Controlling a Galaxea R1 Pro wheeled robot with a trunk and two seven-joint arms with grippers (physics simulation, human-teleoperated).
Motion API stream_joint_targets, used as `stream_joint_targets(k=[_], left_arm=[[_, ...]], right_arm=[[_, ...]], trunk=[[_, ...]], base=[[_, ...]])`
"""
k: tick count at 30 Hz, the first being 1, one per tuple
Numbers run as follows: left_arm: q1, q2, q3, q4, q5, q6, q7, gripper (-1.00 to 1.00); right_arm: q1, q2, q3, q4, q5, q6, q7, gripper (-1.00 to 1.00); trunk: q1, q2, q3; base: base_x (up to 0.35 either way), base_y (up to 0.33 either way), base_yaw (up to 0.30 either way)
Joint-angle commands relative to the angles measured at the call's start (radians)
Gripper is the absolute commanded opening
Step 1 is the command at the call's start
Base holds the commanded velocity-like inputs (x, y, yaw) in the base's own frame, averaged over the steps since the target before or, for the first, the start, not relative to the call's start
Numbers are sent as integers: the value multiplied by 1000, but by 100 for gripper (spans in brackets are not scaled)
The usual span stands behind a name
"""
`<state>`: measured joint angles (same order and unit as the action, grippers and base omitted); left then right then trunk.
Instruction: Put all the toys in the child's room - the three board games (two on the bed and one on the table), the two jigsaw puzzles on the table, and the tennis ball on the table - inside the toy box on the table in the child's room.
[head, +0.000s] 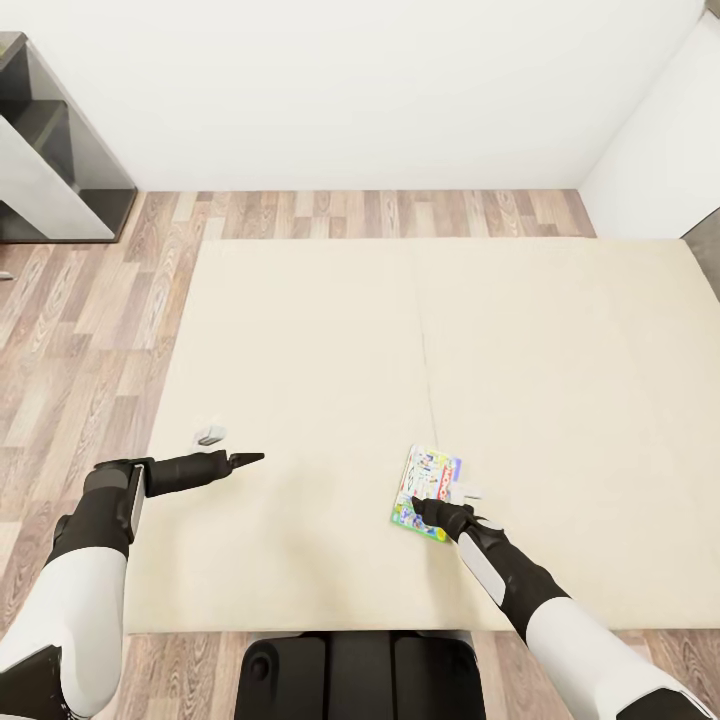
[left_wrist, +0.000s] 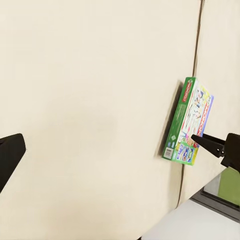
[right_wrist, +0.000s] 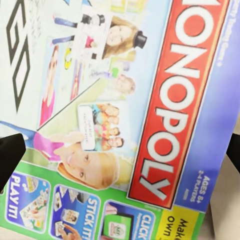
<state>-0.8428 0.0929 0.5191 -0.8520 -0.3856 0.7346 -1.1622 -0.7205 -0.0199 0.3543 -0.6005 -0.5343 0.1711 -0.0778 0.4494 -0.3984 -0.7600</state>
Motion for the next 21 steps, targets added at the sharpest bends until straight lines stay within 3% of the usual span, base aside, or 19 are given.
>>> stream_joint_targets(k=[1, 21], left_arm=[[-1, -1, 4, -1, -10, 8, -10, 100], [-1, -1, 4, -1, -10, 8, -10, 100]], right_arm=[[-1, -2, 8, -2, -9, 3, -8, 100], [0, -2, 8, -2, -9, 2, -8, 100]], trunk=[[1, -2, -1], [1, -2, -1]], base=[[0, 4, 0], [0, 29, 0]])
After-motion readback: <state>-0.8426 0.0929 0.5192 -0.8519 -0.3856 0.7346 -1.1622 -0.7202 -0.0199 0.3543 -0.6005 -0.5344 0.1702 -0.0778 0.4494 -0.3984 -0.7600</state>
